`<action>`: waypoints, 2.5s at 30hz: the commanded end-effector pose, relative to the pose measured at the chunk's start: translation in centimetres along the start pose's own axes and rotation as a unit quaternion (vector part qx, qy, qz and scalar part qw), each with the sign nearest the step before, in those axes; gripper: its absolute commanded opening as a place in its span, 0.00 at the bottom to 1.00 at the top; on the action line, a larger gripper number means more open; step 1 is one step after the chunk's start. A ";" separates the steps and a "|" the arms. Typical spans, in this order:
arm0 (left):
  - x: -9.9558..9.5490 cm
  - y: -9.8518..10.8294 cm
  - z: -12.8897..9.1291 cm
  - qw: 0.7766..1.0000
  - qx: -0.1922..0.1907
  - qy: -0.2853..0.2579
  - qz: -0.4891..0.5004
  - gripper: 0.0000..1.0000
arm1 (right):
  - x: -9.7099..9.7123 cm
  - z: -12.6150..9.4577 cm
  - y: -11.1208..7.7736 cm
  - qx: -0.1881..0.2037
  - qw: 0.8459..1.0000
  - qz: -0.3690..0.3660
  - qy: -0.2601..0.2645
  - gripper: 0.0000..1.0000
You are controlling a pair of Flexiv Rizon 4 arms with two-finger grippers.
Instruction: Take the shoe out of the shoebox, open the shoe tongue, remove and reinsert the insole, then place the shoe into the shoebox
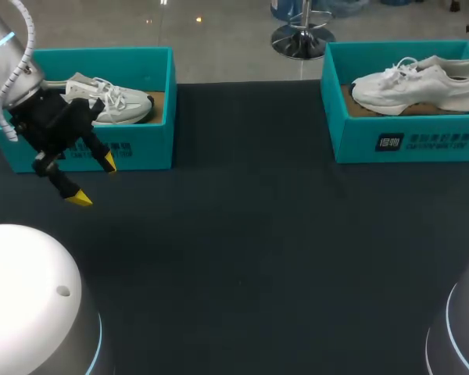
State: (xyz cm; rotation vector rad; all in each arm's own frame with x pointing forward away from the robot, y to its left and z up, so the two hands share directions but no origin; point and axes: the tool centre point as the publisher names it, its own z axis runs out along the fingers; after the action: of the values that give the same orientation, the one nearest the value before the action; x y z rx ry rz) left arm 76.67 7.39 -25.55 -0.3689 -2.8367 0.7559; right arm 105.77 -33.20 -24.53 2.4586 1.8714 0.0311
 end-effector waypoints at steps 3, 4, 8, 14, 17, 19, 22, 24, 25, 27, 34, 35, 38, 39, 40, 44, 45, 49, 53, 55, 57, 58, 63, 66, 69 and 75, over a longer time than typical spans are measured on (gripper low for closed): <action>0.1 0.0 0.0 1.000 -0.001 0.000 0.000 1.00 | -0.3 1.7 0.6 0.000 1.000 -0.003 0.003 0.00; 0.1 0.0 0.0 1.000 -0.001 0.000 0.000 1.00 | -0.2 1.9 0.7 -0.001 1.000 -0.004 0.004 0.00; 0.1 0.0 0.0 1.000 -0.001 0.000 0.000 1.00 | -0.3 3.1 0.9 -0.008 1.000 -0.009 -0.002 0.00; 0.1 0.0 0.0 1.000 -0.001 0.000 0.000 1.00 | -0.4 4.5 0.6 -0.005 1.000 -0.015 -0.006 0.00; 0.1 0.0 0.0 1.000 -0.001 0.000 0.000 1.00 | -0.5 5.4 0.3 -0.001 1.000 -0.016 -0.004 0.00; 0.1 0.0 0.0 1.000 -0.001 0.000 0.000 1.00 | -0.6 5.9 0.1 0.001 1.000 -0.017 -0.003 0.00; 0.1 0.0 0.0 1.000 -0.001 0.000 0.000 1.00 | -0.5 6.6 0.0 0.006 1.000 -0.020 0.000 0.00; 0.1 0.0 0.0 1.000 -0.001 0.000 0.000 1.00 | -0.3 6.9 -0.2 0.011 1.000 -0.019 0.004 0.00; 0.1 0.0 0.0 1.000 -0.001 0.000 0.000 1.00 | -0.3 7.2 -0.3 0.012 1.000 -0.019 0.004 0.00; 0.1 0.0 0.0 1.000 -0.001 0.000 0.000 1.00 | -0.3 7.5 -0.5 0.016 1.000 -0.020 0.006 0.00; 0.1 0.0 0.0 1.000 -0.001 0.000 0.000 1.00 | -0.2 7.8 -0.6 0.019 1.000 -0.018 0.005 0.79; 0.1 0.0 0.0 1.000 -0.001 0.000 0.000 1.00 | -0.3 7.7 -0.7 0.018 1.000 -0.017 0.004 0.85; 0.1 0.0 0.0 1.000 -0.001 0.000 0.000 1.00 | -0.4 7.0 -0.7 0.011 1.000 -0.014 0.002 0.98; 0.1 0.0 0.0 1.000 -0.001 0.000 0.000 1.00 | -0.4 6.6 -0.7 0.009 1.000 -0.013 0.001 0.99; 0.1 0.0 0.0 1.000 -0.001 0.000 0.000 1.00 | -0.4 6.2 -0.7 0.005 1.000 -0.011 0.002 1.00; 0.1 0.0 0.0 1.000 -0.001 0.000 0.000 1.00 | -0.3 3.9 -0.4 -0.018 1.000 -0.009 0.000 1.00; 0.1 0.0 0.0 1.000 -0.001 0.000 0.000 1.00 | -0.1 2.9 -0.3 -0.026 1.000 -0.010 0.000 1.00; 0.1 0.0 0.0 1.000 -0.001 0.000 0.000 1.00 | 1.3 -0.6 -0.1 -0.049 0.999 -0.022 0.000 1.00; 0.1 0.0 0.0 1.000 -0.001 0.000 0.000 1.00 | 3.8 -3.7 -1.2 -0.064 0.997 -0.036 0.006 1.00; 0.1 0.0 0.0 1.000 -0.001 0.000 0.000 1.00 | 4.9 -4.7 -2.1 -0.068 0.997 -0.042 0.009 1.00; 0.1 0.0 0.0 1.000 -0.001 0.000 0.000 1.00 | 6.0 -5.0 -3.1 -0.069 0.996 -0.049 0.008 1.00; 0.1 0.0 0.0 1.000 -0.001 0.000 0.000 1.00 | 6.4 -4.9 -3.5 -0.066 0.997 -0.049 0.007 1.00; 0.1 0.0 0.0 1.000 -0.001 0.000 0.000 1.00 | 6.8 -4.8 -3.9 -0.061 0.997 -0.039 -0.002 1.00; 0.1 0.0 0.0 1.000 -0.001 0.000 0.000 1.00 | 6.8 -4.8 -3.9 -0.061 0.997 -0.039 -0.002 1.00; -0.2 0.2 -0.9 1.000 -0.011 -0.008 0.009 1.00 | 6.8 -4.8 -3.9 -0.061 0.997 -0.039 -0.002 1.00; -1.9 2.0 -5.8 0.994 -0.077 -0.073 0.028 1.00 | 6.8 -4.8 -3.9 -0.061 0.997 -0.039 -0.002 1.00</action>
State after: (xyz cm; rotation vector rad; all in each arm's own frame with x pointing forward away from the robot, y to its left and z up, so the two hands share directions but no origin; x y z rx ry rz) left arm 80.81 9.97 -23.80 -0.4410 -2.9998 0.6543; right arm 103.64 -25.49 -20.01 2.3039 1.9021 0.1332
